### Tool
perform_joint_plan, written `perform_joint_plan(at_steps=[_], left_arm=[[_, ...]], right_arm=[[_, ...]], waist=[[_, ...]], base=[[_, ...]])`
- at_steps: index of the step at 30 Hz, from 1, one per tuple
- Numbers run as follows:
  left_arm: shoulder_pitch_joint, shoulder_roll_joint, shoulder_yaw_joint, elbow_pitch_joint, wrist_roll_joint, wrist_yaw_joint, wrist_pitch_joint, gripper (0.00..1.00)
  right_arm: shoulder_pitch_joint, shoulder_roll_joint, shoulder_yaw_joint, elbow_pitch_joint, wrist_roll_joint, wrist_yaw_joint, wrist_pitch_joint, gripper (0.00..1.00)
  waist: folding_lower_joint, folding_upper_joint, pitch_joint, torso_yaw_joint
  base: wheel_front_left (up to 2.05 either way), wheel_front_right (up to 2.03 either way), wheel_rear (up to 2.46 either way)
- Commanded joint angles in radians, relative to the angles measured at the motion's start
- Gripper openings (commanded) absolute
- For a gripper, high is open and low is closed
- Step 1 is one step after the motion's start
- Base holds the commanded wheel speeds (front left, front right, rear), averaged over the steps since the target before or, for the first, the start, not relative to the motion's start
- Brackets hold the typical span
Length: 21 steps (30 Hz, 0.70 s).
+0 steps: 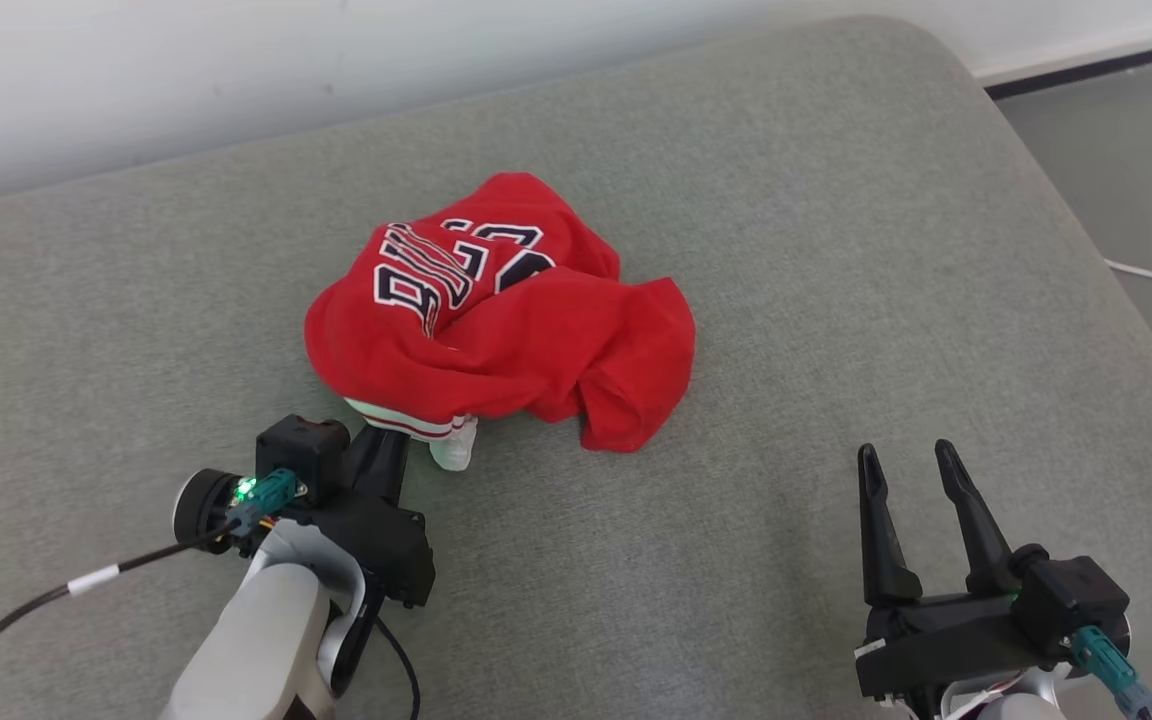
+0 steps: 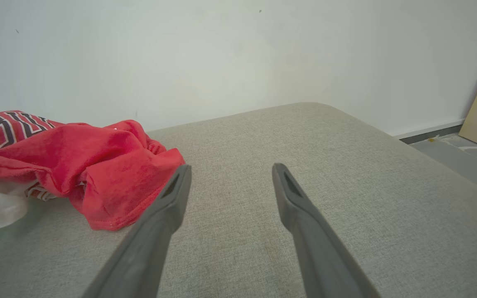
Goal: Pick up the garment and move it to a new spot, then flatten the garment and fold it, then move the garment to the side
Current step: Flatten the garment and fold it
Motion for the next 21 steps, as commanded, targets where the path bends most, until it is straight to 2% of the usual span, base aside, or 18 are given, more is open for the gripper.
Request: perform_joint_plan(at_steps=[1,7,16,21], left_arm=[[0.022,0.0,0.01,-0.012,0.017,0.002,-0.003,0.0],[0.087,0.0,0.069,-0.115,0.07,0.009,-0.003,0.0],[0.188,0.049,0.143,-0.282,0.141,0.031,-0.003,0.0],[0.256,0.067,0.157,-0.34,0.143,0.031,-0.003,0.0]], right_arm=[[0.009,0.003,0.001,0.001,-0.007,-0.002,-0.001,1.0],[0.034,0.003,0.001,0.005,-0.02,-0.002,-0.001,1.0],[0.083,0.003,0.001,0.014,-0.019,-0.002,-0.001,1.0],[0.093,0.003,0.015,0.018,-0.008,-0.002,-0.001,1.0]], waist=[[-0.0002,-0.0002,-0.023,0.024],[-0.0002,-0.0002,-0.079,0.097],[-0.0002,-0.0002,-0.162,0.255],[-0.0002,-0.0002,-0.183,0.303]], base=[[0.0,0.0,0.0],[0.0,0.0,0.0],[0.0,0.0,0.0],[0.0,0.0,0.0]])
